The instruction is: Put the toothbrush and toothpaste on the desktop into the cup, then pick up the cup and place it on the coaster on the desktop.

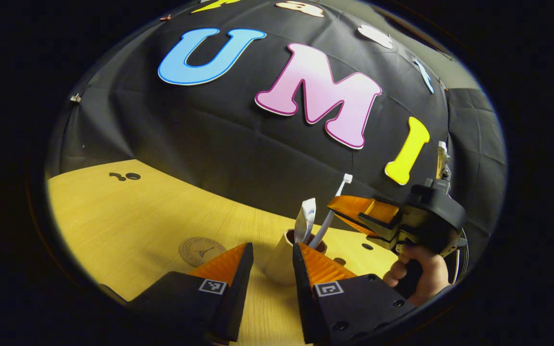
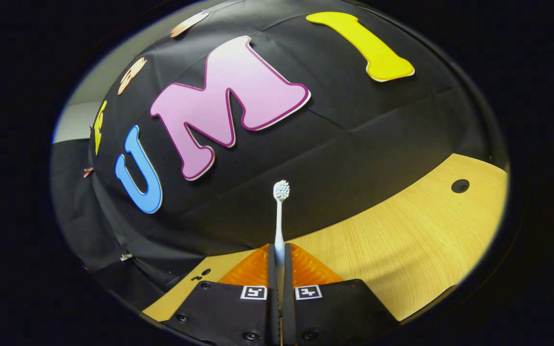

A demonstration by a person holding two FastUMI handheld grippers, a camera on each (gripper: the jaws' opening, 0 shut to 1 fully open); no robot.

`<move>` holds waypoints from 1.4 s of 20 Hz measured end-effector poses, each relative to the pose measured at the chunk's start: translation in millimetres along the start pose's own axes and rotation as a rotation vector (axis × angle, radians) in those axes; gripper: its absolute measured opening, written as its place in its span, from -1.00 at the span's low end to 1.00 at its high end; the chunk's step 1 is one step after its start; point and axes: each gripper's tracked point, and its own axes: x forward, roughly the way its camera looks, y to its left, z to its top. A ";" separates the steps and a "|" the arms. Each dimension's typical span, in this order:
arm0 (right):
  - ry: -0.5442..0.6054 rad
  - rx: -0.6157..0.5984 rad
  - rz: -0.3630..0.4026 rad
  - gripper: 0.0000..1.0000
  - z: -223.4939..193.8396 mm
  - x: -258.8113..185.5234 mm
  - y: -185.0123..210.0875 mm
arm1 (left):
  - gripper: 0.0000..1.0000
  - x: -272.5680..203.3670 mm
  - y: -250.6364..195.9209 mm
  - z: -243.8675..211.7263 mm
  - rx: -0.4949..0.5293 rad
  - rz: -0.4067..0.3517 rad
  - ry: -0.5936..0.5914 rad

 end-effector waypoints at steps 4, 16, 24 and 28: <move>0.020 -0.040 -0.037 -0.87 -16.4 -0.2 -9.3 | 0.04 -2.7 7.1 -8.8 0.005 0.009 0.024; 0.108 -0.105 -0.021 -0.61 -42.2 -16.6 -19.2 | 0.04 -1.2 15.0 -19.0 0.010 0.032 0.045; 0.231 -0.215 -0.017 -0.39 -32.1 -44.9 -35.2 | 0.05 -3.5 19.4 -18.5 0.015 0.041 0.049; 0.370 -0.286 0.019 -0.10 -37.2 -57.7 -32.1 | 0.05 -5.2 21.7 -18.2 0.015 0.045 0.049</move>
